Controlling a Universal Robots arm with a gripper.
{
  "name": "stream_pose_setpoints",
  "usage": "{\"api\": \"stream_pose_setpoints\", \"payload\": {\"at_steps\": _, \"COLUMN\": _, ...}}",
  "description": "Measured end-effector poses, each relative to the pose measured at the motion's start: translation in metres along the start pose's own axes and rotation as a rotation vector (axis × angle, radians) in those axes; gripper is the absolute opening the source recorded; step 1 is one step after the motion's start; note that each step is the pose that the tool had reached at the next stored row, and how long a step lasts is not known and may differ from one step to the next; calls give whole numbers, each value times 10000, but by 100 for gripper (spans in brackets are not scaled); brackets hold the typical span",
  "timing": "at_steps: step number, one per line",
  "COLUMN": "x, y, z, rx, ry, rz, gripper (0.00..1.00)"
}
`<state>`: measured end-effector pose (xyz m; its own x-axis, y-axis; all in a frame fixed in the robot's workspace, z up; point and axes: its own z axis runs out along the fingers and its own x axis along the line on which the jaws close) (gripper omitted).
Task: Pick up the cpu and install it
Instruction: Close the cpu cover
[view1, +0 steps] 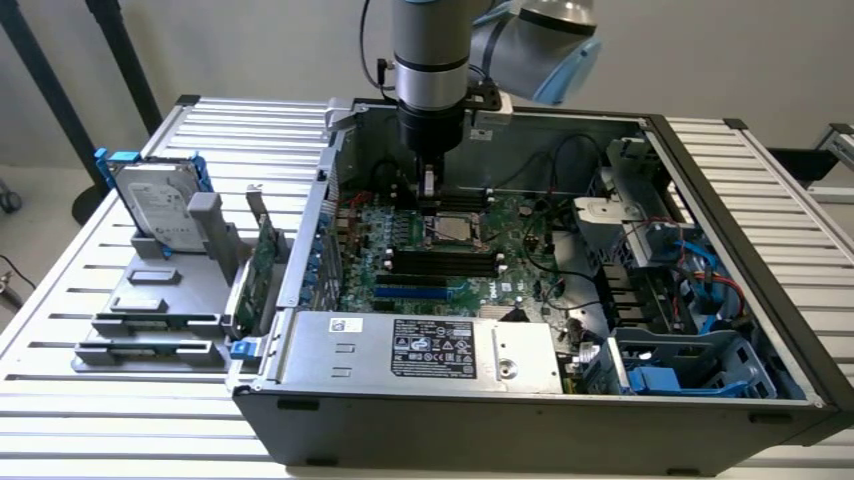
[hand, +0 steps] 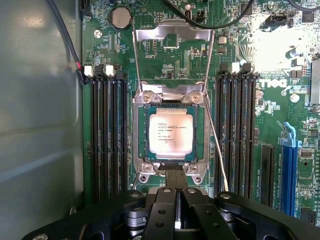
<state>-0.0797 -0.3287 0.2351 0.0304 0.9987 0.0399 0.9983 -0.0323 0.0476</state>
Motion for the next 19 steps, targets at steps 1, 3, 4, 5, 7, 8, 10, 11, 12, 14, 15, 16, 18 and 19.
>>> {"api": "stream_pose_setpoints", "payload": {"at_steps": 1, "x": 0, "y": 9, "z": 0, "rx": 0, "ry": 0, "rz": 0, "gripper": 11}}
{"api": "stream_pose_setpoints", "payload": {"at_steps": 3, "x": 0, "y": 78, "z": 2, "rx": 7, "ry": 6, "rz": 1, "gripper": 11}}
{"api": "stream_pose_setpoints", "payload": {"at_steps": 4, "x": 0, "y": 126, "z": 2, "rx": 17, "ry": 13, "rz": 2, "gripper": 11}}
{"api": "stream_pose_setpoints", "payload": {"at_steps": 5, "x": -1, "y": 171, "z": 2, "rx": 27, "ry": 19, "rz": 3, "gripper": 11}}
{"api": "stream_pose_setpoints", "payload": {"at_steps": 7, "x": -3, "y": 261, "z": -2, "rx": 44, "ry": 32, "rz": 3, "gripper": 11}}
{"api": "stream_pose_setpoints", "payload": {"at_steps": 8, "x": -3, "y": 308, "z": -6, "rx": 53, "ry": 39, "rz": 4, "gripper": 11}}
{"api": "stream_pose_setpoints", "payload": {"at_steps": 10, "x": -4, "y": 399, "z": -19, "rx": 66, "ry": 57, "rz": 5, "gripper": 11}}
{"api": "stream_pose_setpoints", "payload": {"at_steps": 11, "x": -4, "y": 445, "z": -32, "rx": 75, "ry": 64, "rz": 7, "gripper": 11}}
{"api": "stream_pose_setpoints", "payload": {"at_steps": 12, "x": -5, "y": 490, "z": -51, "rx": 83, "ry": 70, "rz": 7, "gripper": 11}}
{"api": "stream_pose_setpoints", "payload": {"at_steps": 14, "x": -5, "y": 587, "z": -97, "rx": 97, "ry": 84, "rz": 7, "gripper": 11}}
{"api": "stream_pose_setpoints", "payload": {"at_steps": 15, "x": -6, "y": 633, "z": -122, "rx": 105, "ry": 87, "rz": 9, "gripper": 11}}
{"api": "stream_pose_setpoints", "payload": {"at_steps": 16, "x": -6, "y": 680, "z": -147, "rx": 112, "ry": 93, "rz": 9, "gripper": 11}}
{"api": "stream_pose_setpoints", "payload": {"at_steps": 18, "x": -7, "y": 772, "z": -199, "rx": 124, "ry": 101, "rz": 10, "gripper": 11}}
{"api": "stream_pose_setpoints", "payload": {"at_steps": 19, "x": -7, "y": 818, "z": -225, "rx": 130, "ry": 104, "rz": 10, "gripper": 11}}
